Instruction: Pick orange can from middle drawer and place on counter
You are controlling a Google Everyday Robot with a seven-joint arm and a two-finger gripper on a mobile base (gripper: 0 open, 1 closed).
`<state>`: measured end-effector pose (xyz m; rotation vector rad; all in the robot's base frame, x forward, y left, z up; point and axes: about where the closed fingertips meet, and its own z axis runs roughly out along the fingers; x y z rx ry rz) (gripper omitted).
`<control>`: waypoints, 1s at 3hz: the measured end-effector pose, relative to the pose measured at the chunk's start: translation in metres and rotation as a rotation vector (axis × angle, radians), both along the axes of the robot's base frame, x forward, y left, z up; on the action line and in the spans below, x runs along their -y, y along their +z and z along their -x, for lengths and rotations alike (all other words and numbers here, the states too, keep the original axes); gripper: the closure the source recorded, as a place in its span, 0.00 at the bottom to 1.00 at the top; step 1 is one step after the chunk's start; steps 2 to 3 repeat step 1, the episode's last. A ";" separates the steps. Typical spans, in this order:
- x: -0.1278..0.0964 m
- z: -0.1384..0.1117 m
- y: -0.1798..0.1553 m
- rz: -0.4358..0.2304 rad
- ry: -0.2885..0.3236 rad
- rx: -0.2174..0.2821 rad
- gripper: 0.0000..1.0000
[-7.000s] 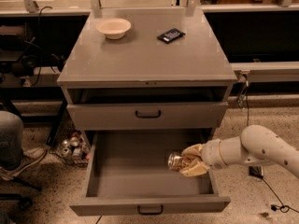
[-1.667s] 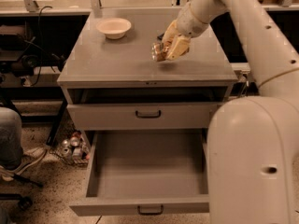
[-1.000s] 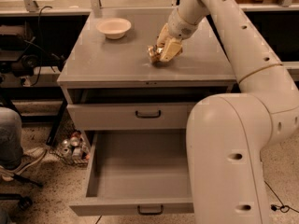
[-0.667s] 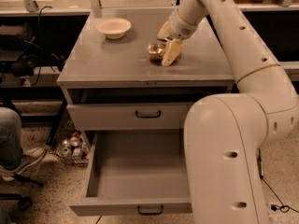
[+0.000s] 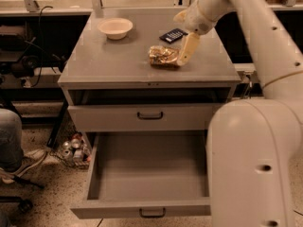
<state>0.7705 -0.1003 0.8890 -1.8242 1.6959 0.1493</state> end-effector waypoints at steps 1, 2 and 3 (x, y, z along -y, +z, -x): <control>0.025 0.008 0.027 -0.057 -0.042 0.050 0.00; 0.025 0.008 0.027 -0.057 -0.042 0.050 0.00; 0.025 0.008 0.027 -0.057 -0.042 0.050 0.00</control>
Offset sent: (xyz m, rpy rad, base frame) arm 0.0000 0.0000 0.0000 0.0000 0.0000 0.0000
